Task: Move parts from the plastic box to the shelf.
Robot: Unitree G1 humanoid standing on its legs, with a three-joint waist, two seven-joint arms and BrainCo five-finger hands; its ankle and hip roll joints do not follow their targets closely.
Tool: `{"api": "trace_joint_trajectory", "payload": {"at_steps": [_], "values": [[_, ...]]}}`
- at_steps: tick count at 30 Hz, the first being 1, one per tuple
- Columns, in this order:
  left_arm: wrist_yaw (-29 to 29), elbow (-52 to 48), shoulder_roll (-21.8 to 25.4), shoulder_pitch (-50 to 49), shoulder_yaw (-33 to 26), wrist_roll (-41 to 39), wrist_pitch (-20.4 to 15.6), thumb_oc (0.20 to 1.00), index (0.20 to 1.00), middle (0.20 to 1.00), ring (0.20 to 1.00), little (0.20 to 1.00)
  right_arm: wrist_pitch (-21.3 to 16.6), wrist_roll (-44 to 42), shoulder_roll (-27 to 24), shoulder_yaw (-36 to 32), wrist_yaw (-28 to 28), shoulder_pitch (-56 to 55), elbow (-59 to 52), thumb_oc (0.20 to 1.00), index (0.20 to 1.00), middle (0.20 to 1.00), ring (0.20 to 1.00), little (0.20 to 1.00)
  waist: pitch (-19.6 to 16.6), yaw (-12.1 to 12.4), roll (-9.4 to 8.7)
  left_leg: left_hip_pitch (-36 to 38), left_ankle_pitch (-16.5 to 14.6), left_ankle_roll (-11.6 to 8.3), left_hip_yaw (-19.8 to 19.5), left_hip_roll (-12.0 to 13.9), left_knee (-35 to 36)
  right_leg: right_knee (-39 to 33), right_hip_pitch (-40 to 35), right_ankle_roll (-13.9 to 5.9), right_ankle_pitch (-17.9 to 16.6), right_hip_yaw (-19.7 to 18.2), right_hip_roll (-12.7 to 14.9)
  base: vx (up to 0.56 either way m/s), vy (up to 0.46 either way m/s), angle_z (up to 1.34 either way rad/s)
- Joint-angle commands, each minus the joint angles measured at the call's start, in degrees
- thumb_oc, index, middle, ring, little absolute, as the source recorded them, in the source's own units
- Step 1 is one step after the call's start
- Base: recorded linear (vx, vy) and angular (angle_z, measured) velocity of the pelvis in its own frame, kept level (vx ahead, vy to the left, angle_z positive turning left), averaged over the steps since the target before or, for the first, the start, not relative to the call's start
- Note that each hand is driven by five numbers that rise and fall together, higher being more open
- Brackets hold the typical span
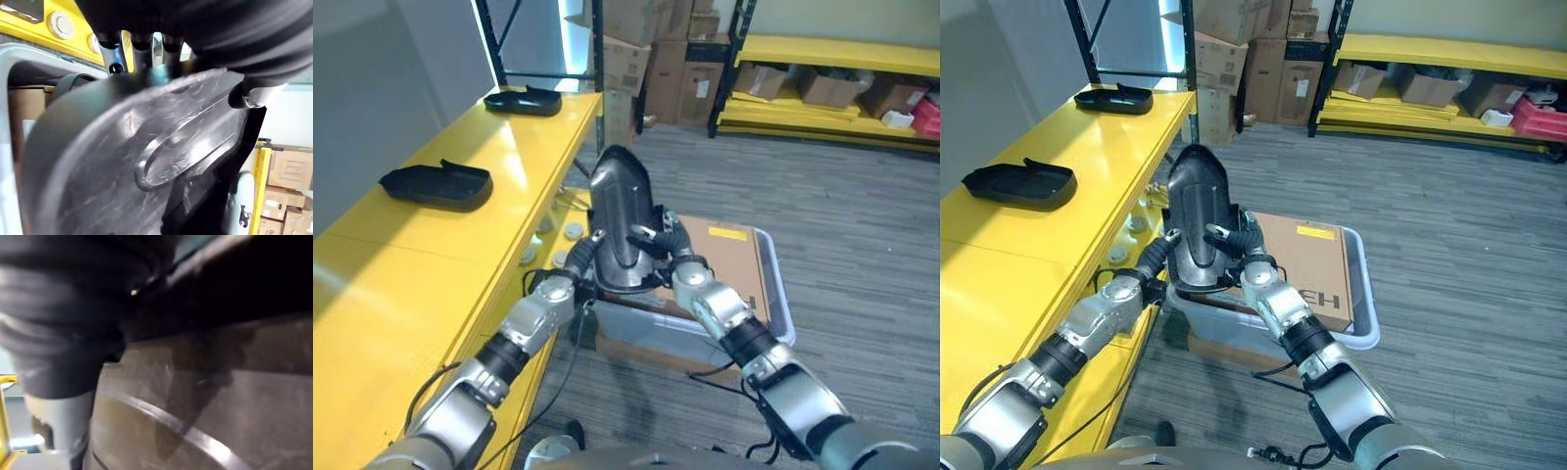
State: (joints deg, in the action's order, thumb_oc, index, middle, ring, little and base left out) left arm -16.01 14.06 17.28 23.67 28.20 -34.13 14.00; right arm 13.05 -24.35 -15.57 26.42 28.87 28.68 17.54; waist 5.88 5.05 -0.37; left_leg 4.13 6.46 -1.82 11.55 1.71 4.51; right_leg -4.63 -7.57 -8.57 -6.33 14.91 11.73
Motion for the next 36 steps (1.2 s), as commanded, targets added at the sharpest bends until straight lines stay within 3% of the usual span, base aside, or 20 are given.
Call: {"api": "trace_joint_trajectory", "payload": {"at_steps": [1, 6, 8, 10, 11, 13, 15, 18, 20, 21, 24, 25, 27, 29, 35, 36], "values": [[0.8, -5.3, -0.3, 3.6, -8.2, 2.1, -15.1, 0.2, 0.2, 0.2, 0.2, 0.2, -1.6, 4.5, -2.5, -3.7, 1.4, -5.5, 0.3, 1.0, 1.0, 1.0, 1.0, 1.0, -3.2, 3.2, 1.48, -0.4, -4.4, -1.2, -6.7, 1.6, -0.6, 3.4, 1.5, -3.01, 3.7, 1.9, 1.7, -0.04, -0.02, -0.01], [2.6, -11.4, 5.2, -5.1, -16.8, 2.2, -19.4, 0.2, 0.2, 0.2, 0.2, 0.2, -3.9, 9.9, -5.3, -8.3, -1.8, -17.4, -1.1, 1.0, 1.0, 1.0, 1.0, 1.0, -2.8, 3.2, 1.9, -1.2, -4.3, -0.46, -6.9, 0.7, -0.4, 4.1, 2.3, -3.29, 4.1, 1.6, 2.0, -0.04, 0.002, -0.01], [3.5, -14.3, 7.7, -9.8, -22.0, 1.2, -21.3, 0.2, 0.2, 0.2, 0.2, 0.2, -2.7, 14.2, -6.3, -10.8, -5.3, -23.2, 0.1, 1.0, 1.0, 1.0, 1.0, 1.0, -2.6, 2.7, 2.14, -1.7, -4.2, 0.04, -7.2, 0.4, -0.3, 5.6, 3.0, -3.16, 5.1, 0.8, 1.8, -0.05, -0.006, -0.01], [4.2, -16.5, 9.9, -12.4, -25.4, -0.1, -21.9, 0.2, 0.2, 0.2, 0.2, 0.2, -3.9, 15.7, -6.6, -12.4, -7.3, -27.4, 2.7, 1.0, 1.0, 1.0, 1.0, 1.0, -2.3, 2.0, 2.29, -2.2, -3.9, 0.21, -7.6, 0.4, -0.1, 6.8, 3.9, -2.55, 6.0, -0.3, 0.6, -0.06, -0.035, 0.0], [5.5, -17.9, 11.1, -14.1, -27.8, -1.4, -22.1, 0.2, 0.2, 0.2, 0.2, 0.2, -6.8, 17.8, -7.0, -13.8, -8.8, -30.4, 5.6, 1.0, 1.0, 1.0, 1.0, 1.0, -2.2, 1.3, 2.4, -2.6, -3.6, 0.01, -8.6, 0.6, -0.2, 7.1, 4.4, -1.65, 6.8, -1.7, -1.0, -0.04, -0.046, 0.11], [5.3, -19.7, 12.0, -15.8, -30.4, -1.8, -22.2, 0.2, 0.2, 0.2, 0.2, 0.2, -7.5, 21.0, -7.6, -14.6, -11.1, -32.6, 7.7, 1.0, 1.0, 1.0, 1.0, 1.0, -2.1, 1.1, 2.38, -3.1, -3.1, -0.48, -9.3, 0.9, -0.2, 7.1, 4.6, -1.03, 7.2, -2.3, -2.1, -0.04, -0.07, 0.26], [4.2, -21.7, 12.9, -17.7, -33.4, -2.0, -22.3, 0.2, 0.2, 0.2, 0.2, 0.2, -7.0, 23.8, -8.1, -13.5, -13.4, -34.0, 9.8, 1.0, 1.0, 1.0, 1.0, 1.0, -1.9, 1.9, 2.19, -4.0, -2.3, -1.39, -10.1, 1.7, -0.3, 6.5, 4.6, -0.42, 7.2, -1.8, -3.0, -0.03, -0.097, 0.48], [1.6, -25.0, 12.5, -20.8, -37.1, -1.1, -20.8, 0.2, 0.2, 0.2, 0.2, 0.2, -2.4, 26.4, -7.9, -11.2, -17.3, -35.0, 13.3, 1.0, 1.0, 1.0, 1.0, 1.0, -1.8, 3.4, 1.74, -5.3, -1.1, -2.91, -10.2, 2.8, -0.1, 4.3, 4.0, 0.05, 6.6, -0.3, -4.0, -0.02, -0.092, 0.31], [0.1, -25.8, 11.5, -22.6, -38.9, 0.8, -20.9, 0.2, 0.2, 0.2, 0.2, 0.2, -0.8, 26.3, -6.8, -9.4, -17.5, -36.0, 19.9, 1.0, 1.0, 1.0, 1.0, 1.0, -1.1, 4.7, 1.48, -7.4, 0.4, -4.31, -8.8, 3.8, -0.6, 2.0, 2.9, 0.15, 5.6, 2.3, -4.4, -0.02, -0.098, 0.74], [0.8, -25.4, 10.6, -23.2, -39.7, 3.0, -20.3, 0.2, 0.2, 0.2, 0.2, 0.2, -2.1, 26.1, -5.1, -9.5, -16.2, -37.2, 27.6, 1.0, 1.0, 1.0, 1.0, 1.0, -0.2, 5.4, 1.63, -10.0, 1.7, -5.09, -4.1, 3.9, -1.4, 0.0, 1.2, -0.36, 4.5, 6.7, -4.4, -0.02, -0.078, 1.06], [3.2, -24.1, 10.4, -22.9, -39.1, 4.7, -20.1, 0.2, 0.2, 0.2, 0.2, 0.2, -2.9, 26.8, -3.6, -9.5, -15.1, -38.0, 32.4, 1.0, 1.0, 1.0, 1.0, 1.0, 0.5, 5.2, 2.06, -11.9, 3.1, -6.03, 3.4, 3.9, -1.2, -0.1, -0.2, -0.96, 4.5, 11.1, -4.6, 0.06, -0.033, 1.84], [3.0, -22.8, 10.3, -22.2, -38.1, 6.0, -20.8, 0.2, 0.2, 0.2, 0.2, 0.2, -4.4, 27.6, -3.1, -9.2, -14.2, -37.6, 35.5, 1.0, 1.0, 1.0, 1.0, 1.0, 1.1, 4.8, 2.47, -14.0, 4.8, -6.17, 8.3, 3.7, -2.0, 0.2, -0.9, -0.85, 3.9, 14.4, -4.9, 0.1, 0.04, 2.27], [2.3, -21.4, 10.9, -22.0, -37.1, 7.3, -22.2, 0.2, 0.2, 0.2, 0.2, 0.2, -4.6, 26.3, -3.2, -8.1, -12.6, -36.3, 37.7, 1.0, 1.0, 1.0, 1.0, 1.0, 1.5, 5.4, 2.86, -15.8, 5.4, -5.23, 11.1, 2.8, -3.5, 1.8, -1.1, 0.02, 4.6, 16.5, -5.6, 0.11, 0.128, 2.09], [1.1, -21.2, 11.3, -22.3, -37.0, 7.6, -22.8, 0.2, 0.2, 0.2, 0.2, 0.2, -4.4, 25.6, -3.4, -7.6, -12.2, -35.2, 38.2, 1.0, 1.0, 1.0, 1.0, 1.0, 1.4, 6.1, 2.79, -16.1, 4.3, -4.24, 10.6, 1.4, -3.8, 2.8, -0.9, 0.49, 5.6, 16.3, -5.8, 0.14, 0.132, 1.37], [3.4, -26.4, 11.6, -25.6, -39.3, 8.7, -21.0, 0.2, 0.2, 0.2, 0.2, 0.2, -3.4, 22.9, -2.6, -7.8, -11.4, -33.7, 36.6, 1.0, 1.0, 1.0, 1.0, 1.0, 0.7, 10.3, 1.97, -16.2, -1.3, 0.14, 5.1, -3.2, -7.5, 7.8, -2.7, 1.89, 11.5, 14.0, -5.5, 0.21, 0.072, 0.01], [4.6, -27.1, 11.7, -26.0, -39.8, 9.0, -20.8, 0.2, 0.2, 0.2, 0.2, 0.2, -3.1, 22.1, -2.2, -8.1, -10.9, -34.1, 35.5, 1.0, 1.0, 1.0, 1.0, 1.0, 0.3, 10.9, 1.73, -15.3, -2.8, 1.47, 4.0, -4.4, -7.8, 10.7, -3.0, 1.67, 13.9, 13.5, -5.2, 0.23, 0.112, 0.17]]}}
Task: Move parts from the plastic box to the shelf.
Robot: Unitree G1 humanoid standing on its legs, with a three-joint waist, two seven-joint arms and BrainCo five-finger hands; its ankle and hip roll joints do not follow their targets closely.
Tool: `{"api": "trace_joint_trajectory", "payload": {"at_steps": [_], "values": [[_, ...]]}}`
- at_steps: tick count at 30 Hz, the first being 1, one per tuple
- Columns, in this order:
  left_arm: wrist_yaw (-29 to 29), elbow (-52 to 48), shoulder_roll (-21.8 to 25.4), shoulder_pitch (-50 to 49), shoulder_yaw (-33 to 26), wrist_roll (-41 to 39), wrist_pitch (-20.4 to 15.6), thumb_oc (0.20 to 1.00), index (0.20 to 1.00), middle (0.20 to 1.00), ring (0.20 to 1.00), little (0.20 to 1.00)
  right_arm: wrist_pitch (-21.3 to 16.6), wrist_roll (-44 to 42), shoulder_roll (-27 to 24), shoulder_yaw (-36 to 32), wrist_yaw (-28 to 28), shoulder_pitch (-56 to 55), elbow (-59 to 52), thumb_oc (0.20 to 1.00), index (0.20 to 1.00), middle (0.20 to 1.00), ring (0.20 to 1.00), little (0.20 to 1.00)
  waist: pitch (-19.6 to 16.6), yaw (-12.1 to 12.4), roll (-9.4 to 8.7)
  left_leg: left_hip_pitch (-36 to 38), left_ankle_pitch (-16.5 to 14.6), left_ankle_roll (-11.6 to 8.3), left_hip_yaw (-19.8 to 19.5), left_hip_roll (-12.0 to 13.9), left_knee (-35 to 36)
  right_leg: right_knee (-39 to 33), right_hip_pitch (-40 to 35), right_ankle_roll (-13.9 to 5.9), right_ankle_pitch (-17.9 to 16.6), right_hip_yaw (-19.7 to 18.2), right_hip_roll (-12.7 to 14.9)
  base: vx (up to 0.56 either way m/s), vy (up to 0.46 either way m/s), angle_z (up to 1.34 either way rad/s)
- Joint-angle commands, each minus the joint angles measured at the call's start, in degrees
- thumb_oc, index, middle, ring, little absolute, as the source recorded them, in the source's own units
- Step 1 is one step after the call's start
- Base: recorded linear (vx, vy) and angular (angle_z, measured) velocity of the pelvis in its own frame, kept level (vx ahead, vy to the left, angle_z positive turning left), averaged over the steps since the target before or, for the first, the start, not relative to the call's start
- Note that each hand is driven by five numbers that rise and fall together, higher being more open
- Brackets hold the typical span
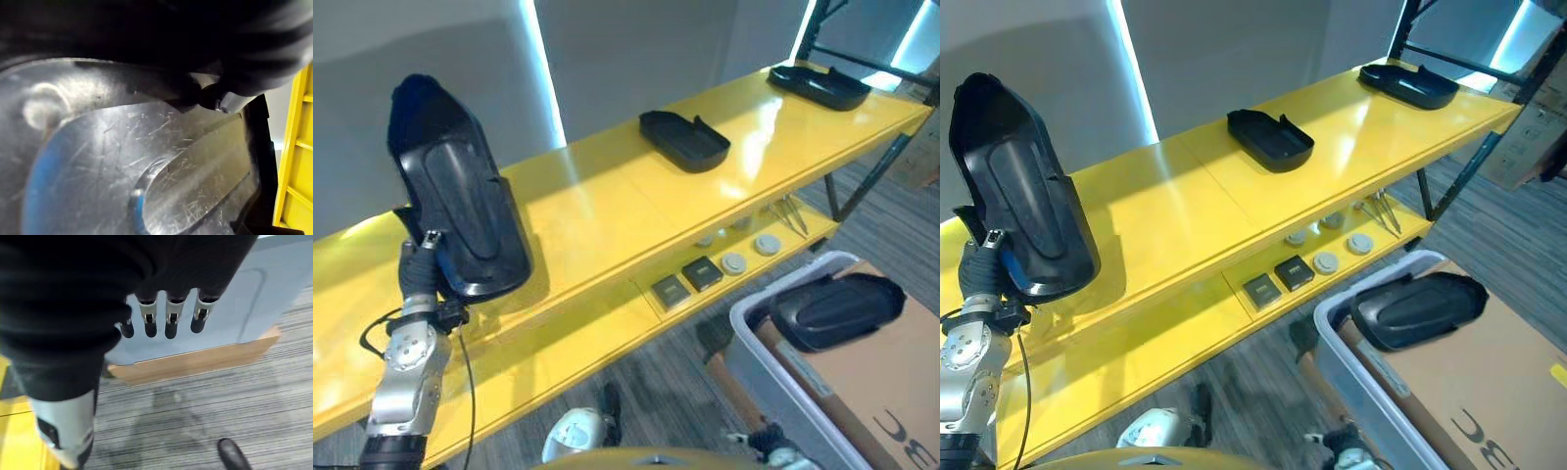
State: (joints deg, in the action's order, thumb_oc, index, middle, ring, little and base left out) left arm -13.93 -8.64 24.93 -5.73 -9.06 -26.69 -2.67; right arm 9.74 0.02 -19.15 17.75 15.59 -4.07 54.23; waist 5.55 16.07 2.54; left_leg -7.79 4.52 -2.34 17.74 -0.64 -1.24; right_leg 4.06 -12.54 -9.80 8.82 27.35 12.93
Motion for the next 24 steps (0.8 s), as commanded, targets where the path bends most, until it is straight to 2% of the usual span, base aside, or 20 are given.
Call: {"api": "trace_joint_trajectory", "payload": {"at_steps": [1, 2, 3, 5, 6, 7, 9, 10, 11, 12, 13, 14, 15, 16, 17, 18, 20, 23, 24], "values": [[3.1, -4.5, 4.6, 3.2, -2.5, 1.6, -4.1, 0.2, 0.2, 0.2, 0.2, 0.2, 0.9, -3.2, 1.5, 0.0, 2.7, -1.6, -2.4, 1.0, 1.0, 1.0, 1.0, 1.0, 0.6, -0.3, -1.35, -2.4, -1.7, 3.33, -2.4, -2.9, -2.0, 6.9, 2.8, 1.62, -1.1, 0.8, -5.4, 0.2, 0.12, 0.2], [3.1, -4.5, 4.8, 3.3, -2.3, 1.8, -4.2, 0.2, 0.2, 0.2, 0.2, 0.2, 1.0, -3.5, 1.6, -0.2, 2.9, -1.7, -2.7, 1.0, 1.0, 1.0, 1.0, 1.0, 0.5, -0.5, -1.34, -2.0, -2.0, 3.79, -2.3, -3.2, -2.0, 9.1, 3.4, 1.15, -1.4, 0.7, -4.8, 0.22, 0.207, 0.37], [3.1, -3.8, 5.5, 4.0, -1.3, 2.0, -4.3, 0.2, 0.2, 0.2, 0.2, 0.2, 1.2, -4.5, 1.8, -1.2, 3.1, -2.1, -3.4, 1.0, 1.0, 1.0, 1.0, 1.0, 0.7, -1.6, -0.97, -0.8, -3.5, 5.78, -2.6, -4.3, -2.1, 20.1, 7.2, -0.64, -3.4, -0.5, -2.3, 0.21, 0.2, 0.49], [2.9, -3.0, 5.9, 4.6, -0.5, 2.1, -4.5, 0.2, 0.2, 0.2, 0.2, 0.2, 1.0, -4.2, 1.8, -1.8, 3.0, -2.3, -3.6, 1.0, 1.0, 1.0, 1.0, 1.0, 1.0, -2.6, -0.54, 0.2, -4.3, 6.86, -3.0, -4.9, -1.9, 27.4, 10.3, -1.4, -4.8, -2.1, -1.0, 0.18, 0.156, 0.57], [2.1, -2.0, 6.7, 5.3, 0.7, 1.8, -4.5, 0.2, 0.2, 0.2, 0.2, 0.2, 0.2, -3.6, 2.0, -2.5, 2.8, -2.3, -2.9, 1.0, 1.0, 1.0, 1.0, 1.0, 1.6, -4.3, 0.09, 2.0, -5.3, 7.52, -3.6, -5.1, -1.2, 33.8, 15.5, -2.21, -6.4, -5.1, -0.2, 0.15, 0.024, 0.42], [1.3, -1.2, 7.3, 6.3, 2.0, 1.3, -4.5, 0.2, 0.2, 0.2, 0.2, 0.2, -1.0, -3.3, 2.0, -2.9, 2.5, -2.2, -1.7, 1.0, 1.0, 1.0, 1.0, 1.0, 2.3, -6.0, 0.48, 3.7, -5.7, 7.37, -5.0, -4.9, -0.4, 34.2, 19.6, -1.96, -7.2, -8.4, -0.5, 0.15, -0.033, 0.19], [0.7, -1.0, 7.6, 7.2, 2.8, 1.4, -4.1, 0.2, 0.2, 0.2, 0.2, 0.2, -1.7, -3.0, 2.0, -3.0, 2.4, -2.0, -1.0, 1.0, 1.0, 1.0, 1.0, 1.0, 2.8, -6.8, 0.63, 4.8, -5.8, 7.07, -6.2, -4.7, 0.0, 32.7, 21.1, -1.64, -7.6, -10.1, -0.7, 0.04, -0.153, 0.5], [-0.2, -0.9, 7.8, 8.8, 4.0, 1.4, -3.1, 0.2, 0.2, 0.2, 0.2, 0.2, -3.2, -2.3, 2.0, -3.3, 2.3, -1.6, 0.4, 1.0, 1.0, 1.0, 1.0, 1.0, 3.4, -7.9, 0.91, 5.2, -5.0, 6.42, -7.0, -3.6, 0.0, 26.5, 22.3, -0.32, -10.4, -11.8, -0.8, 0.03, -0.299, 0.84], [-0.7, -0.6, 7.7, 10.3, 5.1, 1.8, -2.5, 0.2, 0.2, 0.2, 0.2, 0.2, -4.2, -2.2, 2.0, -3.6, 2.3, -1.4, 1.5, 1.0, 1.0, 1.0, 1.0, 1.0, 3.9, -8.8, 0.37, 5.8, -5.5, 5.83, -8.4, -3.3, -0.2, 19.2, 21.9, -0.45, -12.2, -14.1, -0.2, 0.09, -0.484, 0.62], [-1.7, 0.3, 7.6, 12.4, 7.2, 2.4, -2.0, 0.2, 0.2, 0.2, 0.2, 0.2, -5.2, -2.1, 2.1, -4.2, 2.2, -1.3, 2.8, 1.0, 1.0, 1.0, 1.0, 1.0, 4.2, -10.3, -0.54, 6.4, -6.6, 5.3, -10.4, -2.9, -0.5, 9.8, 21.3, -1.19, -15.3, -17.8, 0.5, 0.22, -0.548, 0.81], [-2.5, 1.3, 7.9, 13.4, 9.2, 2.2, -2.1, 0.2, 0.2, 0.2, 0.2, 0.2, -4.7, -1.0, 2.6, -4.9, 1.8, -1.4, 3.2, 1.0, 1.0, 1.0, 1.0, 1.0, 4.1, -11.8, -1.53, 7.0, -7.8, 5.18, -12.1, -2.2, -0.5, 6.6, 22.8, -2.47, -19.1, -21.8, 1.0, 0.19, -0.432, 1.13], [-2.5, 1.4, 7.9, 13.4, 9.3, 2.0, -2.0, 0.2, 0.2, 0.2, 0.2, 0.2, -4.6, -0.9, 2.6, -4.9, 1.7, -1.4, 3.2, 1.0, 1.0, 1.0, 1.0, 1.0, 4.1, -11.9, -1.54, 7.1, -7.8, 5.11, -12.2, -2.1, -0.6, 6.6, 22.7, -2.53, -19.0, -21.8, 0.9, 0.2, -0.348, 1.67], [-2.0, 1.9, 7.6, 13.2, 9.7, 1.8, -1.6, 0.2, 0.2, 0.2, 0.2, 0.2, -3.6, 0.3, 2.5, -5.2, 1.1, -1.6, 3.1, 1.0, 1.0, 1.0, 1.0, 1.0, 4.0, -12.5, -2.04, 8.3, -8.1, 4.57, -12.7, -0.8, -0.2, 6.4, 22.7, -3.13, -19.2, -22.6, 1.0, 0.18, -0.26, 1.5], [-1.7, 1.6, 7.0, 13.0, 9.5, 2.2, -0.1, 0.2, 0.2, 0.2, 0.2, 0.2, -3.2, 1.0, 2.0, -5.1, 0.3, -1.8, 3.2, 1.0, 1.0, 1.0, 1.0, 1.0, 3.5, -12.4, -2.2, 9.1, -7.6, 3.27, -12.4, 0.8, 0.3, 4.6, 20.5, -2.99, -16.2, -21.1, 0.6, 0.23, -0.363, 0.98], [-1.5, 1.3, 6.5, 12.6, 9.6, 2.6, 1.3, 0.2, 0.2, 0.2, 0.2, 0.2, -3.0, 1.3, 1.4, -5.1, -0.6, -1.9, 3.4, 1.0, 1.0, 1.0, 1.0, 1.0, 3.1, -12.3, -2.49, 9.3, -7.0, 2.32, -12.6, 1.9, 0.4, 3.1, 18.8, -2.82, -15.3, -20.0, 0.0, 0.18, -0.308, 0.5], [-1.4, 0.9, 5.9, 12.4, 9.9, 2.9, 2.5, 0.2, 0.2, 0.2, 0.2, 0.2, -3.0, 1.4, 1.1, -5.0, -1.0, -1.9, 3.8, 1.0, 1.0, 1.0, 1.0, 1.0, 2.8, -12.3, -2.65, 9.3, -6.5, 1.49, -12.7, 2.8, 0.3, 1.7, 17.3, -2.31, -14.7, -19.5, -0.8, 0.2, -0.36, 0.53], [-2.1, -0.2, 4.3, 12.0, 10.5, 3.9, 8.1, 0.2, 0.2, 0.2, 0.2, 0.2, -2.1, 2.5, 0.3, -4.1, -1.2, -1.2, 4.8, 1.0, 1.0, 1.0, 1.0, 1.0, 1.6, -11.6, -3.31, 8.5, -4.4, -0.91, -11.9, 5.8, 0.2, -2.5, 13.6, -0.67, -13.9, -17.4, -2.7, 0.16, -0.337, 0.71], [-2.5, -0.2, 3.5, 12.1, 11.0, 5.0, 12.7, 0.2, 0.2, 0.2, 0.2, 0.2, -0.4, 1.0, -0.4, -3.9, -1.2, -0.5, 4.6, 1.0, 1.0, 1.0, 1.0, 1.0, 1.0, -11.5, -3.28, 8.2, -2.9, -2.17, -11.0, 7.5, 0.7, -4.4, 12.2, 0.14, -13.7, -16.2, -3.8, 0.07, -0.198, 0.54], [-3.0, 1.1, 3.0, 12.6, 11.8, 6.2, 15.8, 0.2, 0.2, 0.2, 0.2, 0.2, 1.0, 0.5, -1.0, -3.8, -1.1, -0.4, 3.8, 1.0, 1.0, 1.0, 1.0, 1.0, 0.8, -11.8, -3.21, 7.6, -2.0, -2.94, -9.7, 8.7, 0.6, -5.7, 11.3, 0.75, -13.6, -15.0, -4.5, 0.04, -0.21, 0.31]]}}
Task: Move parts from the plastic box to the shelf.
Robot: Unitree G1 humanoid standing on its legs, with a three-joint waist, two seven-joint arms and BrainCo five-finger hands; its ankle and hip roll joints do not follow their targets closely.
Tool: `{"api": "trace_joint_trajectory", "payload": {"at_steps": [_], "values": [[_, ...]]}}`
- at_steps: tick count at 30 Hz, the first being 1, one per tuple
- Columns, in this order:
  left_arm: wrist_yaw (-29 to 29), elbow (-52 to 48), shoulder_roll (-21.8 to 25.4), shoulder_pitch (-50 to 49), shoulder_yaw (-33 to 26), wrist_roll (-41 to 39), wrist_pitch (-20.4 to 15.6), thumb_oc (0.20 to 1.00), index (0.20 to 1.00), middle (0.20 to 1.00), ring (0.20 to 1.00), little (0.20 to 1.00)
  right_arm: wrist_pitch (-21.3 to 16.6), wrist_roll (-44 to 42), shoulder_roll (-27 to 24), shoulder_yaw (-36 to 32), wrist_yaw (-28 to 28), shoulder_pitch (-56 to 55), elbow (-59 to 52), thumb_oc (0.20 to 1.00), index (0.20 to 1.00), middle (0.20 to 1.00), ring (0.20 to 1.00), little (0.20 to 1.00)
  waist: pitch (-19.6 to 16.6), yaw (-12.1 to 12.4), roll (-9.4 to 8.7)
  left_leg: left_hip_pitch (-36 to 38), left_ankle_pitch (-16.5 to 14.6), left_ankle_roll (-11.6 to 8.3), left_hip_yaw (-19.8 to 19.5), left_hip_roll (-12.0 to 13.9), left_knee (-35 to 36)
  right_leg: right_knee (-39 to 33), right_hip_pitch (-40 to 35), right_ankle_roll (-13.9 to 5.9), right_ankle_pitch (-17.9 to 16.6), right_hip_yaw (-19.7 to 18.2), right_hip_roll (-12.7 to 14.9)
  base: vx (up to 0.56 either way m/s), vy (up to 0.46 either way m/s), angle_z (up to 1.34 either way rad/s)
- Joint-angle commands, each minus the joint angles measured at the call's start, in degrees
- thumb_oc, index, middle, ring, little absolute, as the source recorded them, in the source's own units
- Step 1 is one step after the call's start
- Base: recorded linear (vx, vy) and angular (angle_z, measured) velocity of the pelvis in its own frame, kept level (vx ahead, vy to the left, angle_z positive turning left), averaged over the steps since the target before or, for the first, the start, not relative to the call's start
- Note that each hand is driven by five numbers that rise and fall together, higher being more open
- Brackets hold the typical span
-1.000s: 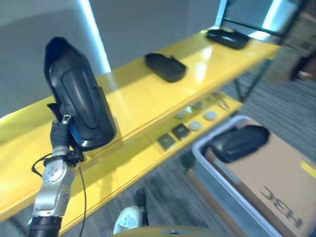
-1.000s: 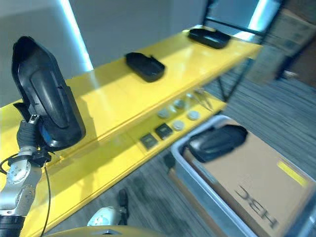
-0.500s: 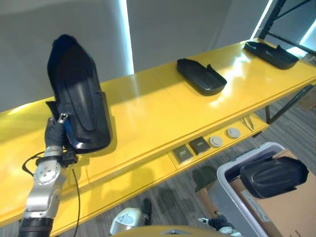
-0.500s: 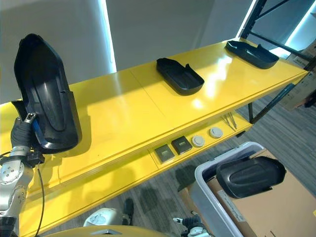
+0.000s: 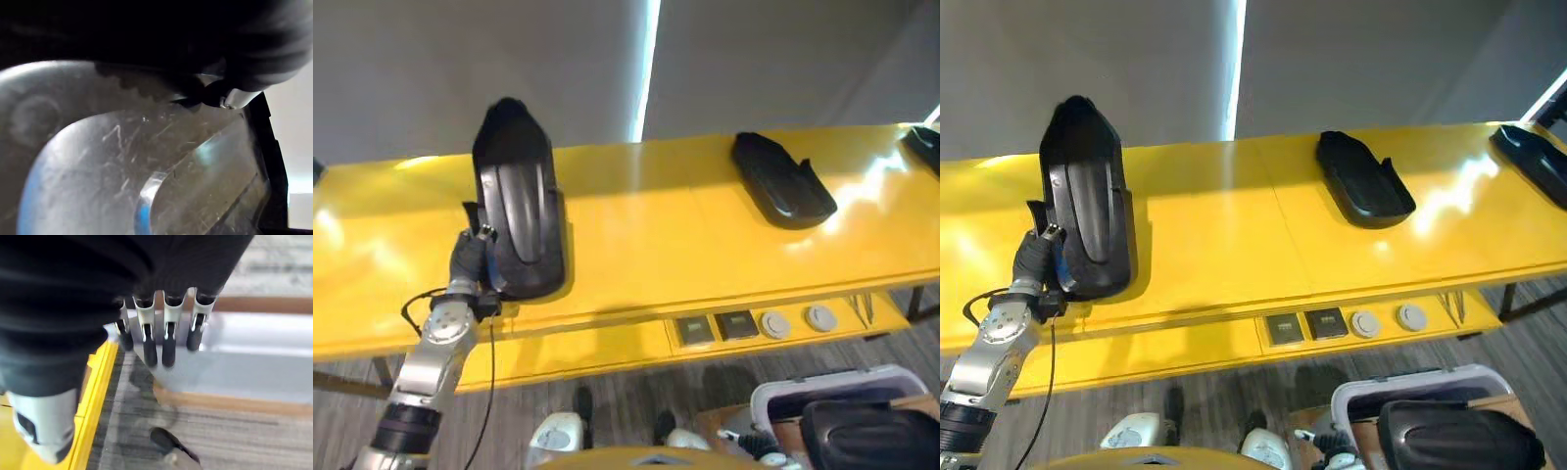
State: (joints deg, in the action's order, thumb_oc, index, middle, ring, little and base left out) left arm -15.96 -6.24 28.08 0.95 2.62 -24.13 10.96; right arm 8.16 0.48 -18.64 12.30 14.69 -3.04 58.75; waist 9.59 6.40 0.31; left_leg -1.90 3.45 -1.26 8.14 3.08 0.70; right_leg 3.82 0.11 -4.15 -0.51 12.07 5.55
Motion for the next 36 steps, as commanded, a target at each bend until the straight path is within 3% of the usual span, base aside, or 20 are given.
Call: {"api": "trace_joint_trajectory", "payload": {"at_steps": [1, 5, 8, 16, 23, 36], "values": [[-0.3, 1.7, -0.5, 7.2, 1.6, 4.5, 3.4, 0.2, 0.2, 0.2, 0.2, 0.2, 3.4, -0.8, -2.1, 1.9, 0.1, -1.6, -1.3, 1.0, 1.0, 1.0, 1.0, 1.0, -3.4, -2.8, -1.03, 0.9, -0.5, -4.67, 2.8, 6.1, -2.8, -6.2, -2.2, -4.46, -3.9, 1.9, 2.6, 0.01, -0.203, 0.18], [-1.5, 11.0, -1.1, 12.0, 6.3, 6.5, 6.4, 0.2, 0.2, 0.2, 0.2, 0.2, 4.2, -2.4, -3.6, 2.4, 0.4, -1.3, -2.3, 1.0, 1.0, 1.0, 1.0, 1.0, -3.8, -5.6, -0.35, 1.0, -2.4, -4.72, 8.7, 7.2, -5.6, -5.6, -2.3, -4.21, -2.3, 4.0, 2.6, 0.0, -0.06, 0.44], [-2.2, 16.7, -0.8, 15.3, 8.4, 6.7, 8.0, 0.2, 0.2, 0.2, 0.2, 0.2, 4.7, -3.4, -4.2, 2.9, 0.1, -1.1, -2.5, 1.0, 1.0, 1.0, 1.0, 1.0, -3.8, -6.9, 0.15, 1.5, -1.5, -4.13, 10.9, 7.5, -5.4, -5.1, -2.1, -3.56, -2.5, 4.0, 2.5, 0.04, 0.018, 0.2], [-5.0, 36.5, -0.8, 25.8, 12.8, 7.1, 9.6, 0.2, 0.2, 0.2, 0.2, 0.2, 2.5, 1.6, -1.9, 6.1, -1.7, -1.7, 0.0, 1.0, 1.0, 1.0, 1.0, 1.0, -5.3, -11.0, 1.68, 6.3, -1.8, -3.13, 12.8, 5.7, -1.2, -4.3, -2.5, -4.68, -2.0, 1.0, 2.7, 0.08, 0.061, -0.12], [-6.1, 46.8, -4.0, 29.9, 12.5, 7.3, 10.0, 0.2, 0.2, 0.2, 0.2, 0.2, 2.1, 2.1, -0.7, 8.6, -1.1, -1.1, 1.7, 1.0, 1.0, 1.0, 1.0, 1.0, -5.5, -12.4, 1.72, 7.3, -2.2, -2.58, 13.6, 5.2, -0.3, -4.2, -2.6, -5.13, -1.8, 0.2, 2.9, 0.03, 0.026, -0.09], [-9.1, 52.2, -8.7, 31.1, 14.0, 6.2, 10.1, 0.2, 0.2, 0.2, 0.2, 0.2, 0.6, 2.7, 0.3, 9.0, -0.8, -0.2, 4.5, 1.0, 1.0, 1.0, 1.0, 1.0, -5.7, -12.9, 1.06, 8.0, -2.8, -2.1, 14.1, 4.8, 0.3, -4.8, -2.9, -5.29, -1.6, -0.4, 2.8, 0.0, 0.0, 0.0]]}}
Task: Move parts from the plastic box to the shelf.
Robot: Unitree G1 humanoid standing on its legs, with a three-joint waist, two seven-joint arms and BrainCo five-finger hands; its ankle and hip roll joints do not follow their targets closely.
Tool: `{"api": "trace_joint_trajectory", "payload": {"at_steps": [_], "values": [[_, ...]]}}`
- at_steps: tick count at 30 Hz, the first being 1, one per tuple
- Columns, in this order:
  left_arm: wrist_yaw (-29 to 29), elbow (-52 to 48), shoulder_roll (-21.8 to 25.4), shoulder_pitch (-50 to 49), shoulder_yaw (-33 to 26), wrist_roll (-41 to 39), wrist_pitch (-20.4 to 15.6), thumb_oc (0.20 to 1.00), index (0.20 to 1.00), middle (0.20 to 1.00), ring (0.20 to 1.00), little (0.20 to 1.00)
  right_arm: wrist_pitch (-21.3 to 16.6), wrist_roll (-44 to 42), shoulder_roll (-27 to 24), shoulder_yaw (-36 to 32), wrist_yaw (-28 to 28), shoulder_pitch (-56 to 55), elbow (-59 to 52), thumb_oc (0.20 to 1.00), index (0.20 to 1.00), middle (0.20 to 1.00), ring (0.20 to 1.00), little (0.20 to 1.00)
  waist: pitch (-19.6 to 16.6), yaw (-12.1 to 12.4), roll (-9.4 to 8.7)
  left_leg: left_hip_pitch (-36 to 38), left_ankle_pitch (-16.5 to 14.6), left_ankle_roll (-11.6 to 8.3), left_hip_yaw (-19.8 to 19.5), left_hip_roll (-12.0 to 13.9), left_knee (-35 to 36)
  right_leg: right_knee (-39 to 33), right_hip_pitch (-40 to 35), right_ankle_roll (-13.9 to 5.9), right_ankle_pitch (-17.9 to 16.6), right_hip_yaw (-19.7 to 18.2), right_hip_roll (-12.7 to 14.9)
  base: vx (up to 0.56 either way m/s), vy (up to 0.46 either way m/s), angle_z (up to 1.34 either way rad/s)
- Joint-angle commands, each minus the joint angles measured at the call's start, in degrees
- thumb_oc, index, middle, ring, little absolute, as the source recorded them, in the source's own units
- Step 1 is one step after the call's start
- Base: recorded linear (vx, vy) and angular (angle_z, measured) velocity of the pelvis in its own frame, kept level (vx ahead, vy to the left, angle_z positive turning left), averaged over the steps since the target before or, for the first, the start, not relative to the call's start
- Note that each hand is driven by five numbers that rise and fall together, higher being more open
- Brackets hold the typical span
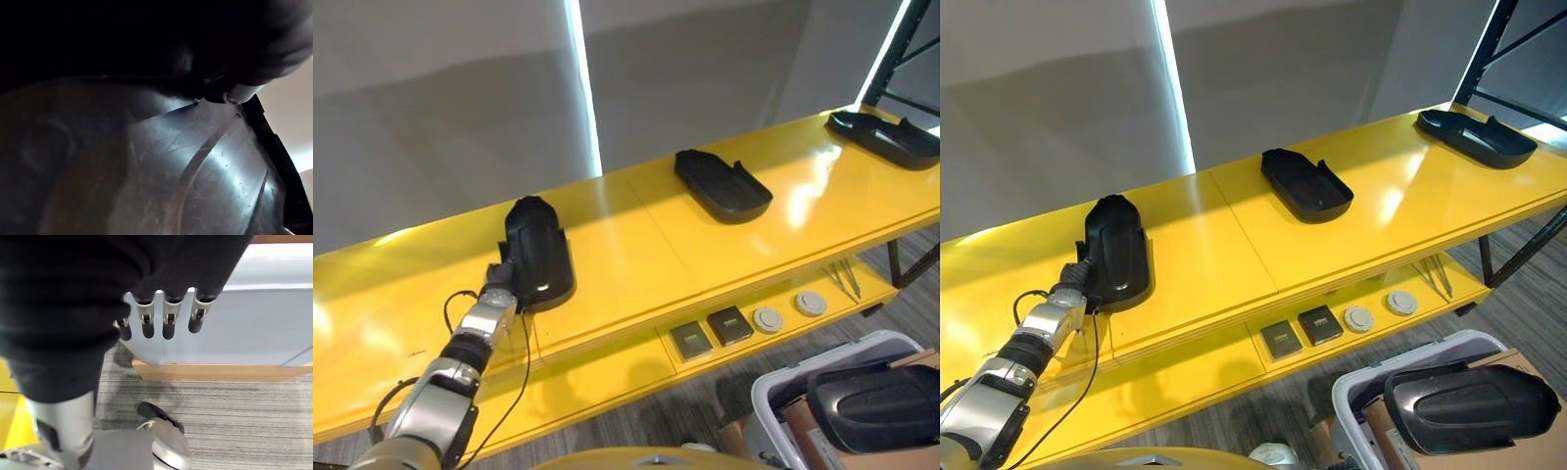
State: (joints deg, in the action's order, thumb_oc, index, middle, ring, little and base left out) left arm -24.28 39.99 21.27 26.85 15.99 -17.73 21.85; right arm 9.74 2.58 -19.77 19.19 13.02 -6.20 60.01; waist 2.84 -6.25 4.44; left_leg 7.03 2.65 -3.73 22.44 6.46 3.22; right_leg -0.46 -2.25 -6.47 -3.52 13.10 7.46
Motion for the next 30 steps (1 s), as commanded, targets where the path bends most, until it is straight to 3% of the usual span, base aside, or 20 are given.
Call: {"api": "trace_joint_trajectory", "payload": {"at_steps": [1, 2, 3, 17, 24, 30], "values": [[-0.9, 6.4, -2.1, 5.3, 0.6, 0.0, -0.8, 0.595, 0.595, 0.595, 0.595, 0.595, -1.0, 0.5, 1.4, 2.2, 0.9, 2.9, 3.2, 1.0, 1.0, 1.0, 1.0, 1.0, 1.0, -0.2, -3.16, -0.9, -2.1, 0.37, -0.2, 1.4, -2.2, -0.6, -0.6, -3.01, 1.4, -1.5, 0.8, 0.0, 0.0, 0.0], [-0.8, 6.5, -2.0, 5.3, 0.5, 0.1, -0.8, 0.906, 0.906, 0.906, 0.906, 0.906, -0.9, 0.6, 1.4, 2.2, 0.8, 2.9, 3.3, 1.0, 1.0, 1.0, 1.0, 1.0, 1.0, -0.3, -3.17, -0.9, -2.1, 0.36, -0.1, 1.4, -2.2, -0.7, -0.6, -3.02, 1.4, -1.5, 0.8, 0.0, 0.0, 0.0], [-1.0, 6.9, -2.1, 5.3, 0.5, 0.2, -0.6, 1.0, 1.0, 1.0, 1.0, 1.0, -1.0, 0.9, 1.4, 2.2, 0.7, 2.9, 3.3, 1.0, 1.0, 1.0, 1.0, 1.0, 1.0, -0.3, -3.19, -0.9, -2.0, 0.35, -0.1, 1.5, -2.1, -0.7, -0.6, -3.03, 1.4, -1.5, 0.8, 0.0, 0.0, 0.0], [-7.9, 7.0, -0.7, 6.2, -0.2, 4.1, -3.3, 1.0, 1.0, 1.0, 1.0, 1.0, -1.8, 0.8, 1.4, 2.4, 0.8, 3.4, 4.7, 1.0, 1.0, 1.0, 1.0, 1.0, 0.7, 0.6, -3.56, -0.4, -2.0, 0.27, -0.8, 1.1, -1.3, -1.2, -1.4, -3.18, 1.4, -1.2, 0.8, 0.0, 0.002, 0.0], [-14.9, -8.1, 6.5, 3.5, -3.3, 4.3, -5.6, 1.0, 1.0, 1.0, 1.0, 1.0, -1.2, 1.3, 1.2, 1.2, 1.0, 2.6, 3.4, 1.0, 1.0, 1.0, 1.0, 1.0, 1.0, 3.1, -3.57, -0.6, -2.1, 0.28, -2.6, 0.6, -1.2, -1.5, -2.0, -3.11, 1.3, -0.1, 1.2, -0.02, 0.049, 0.03], [-12.8, -22.1, 12.2, -2.9, -10.0, 6.5, -4.7, 1.0, 1.0, 1.0, 1.0, 1.0, -0.7, 2.5, 0.8, -0.7, 0.8, 1.2, 0.9, 1.0, 1.0, 1.0, 1.0, 1.0, 1.5, 5.8, -3.79, -1.0, -2.4, 0.38, -4.4, 0.0, -1.1, -1.5, -2.8, -3.39, 1.4, 1.3, 1.7, -0.03, 0.06, 0.12]]}}
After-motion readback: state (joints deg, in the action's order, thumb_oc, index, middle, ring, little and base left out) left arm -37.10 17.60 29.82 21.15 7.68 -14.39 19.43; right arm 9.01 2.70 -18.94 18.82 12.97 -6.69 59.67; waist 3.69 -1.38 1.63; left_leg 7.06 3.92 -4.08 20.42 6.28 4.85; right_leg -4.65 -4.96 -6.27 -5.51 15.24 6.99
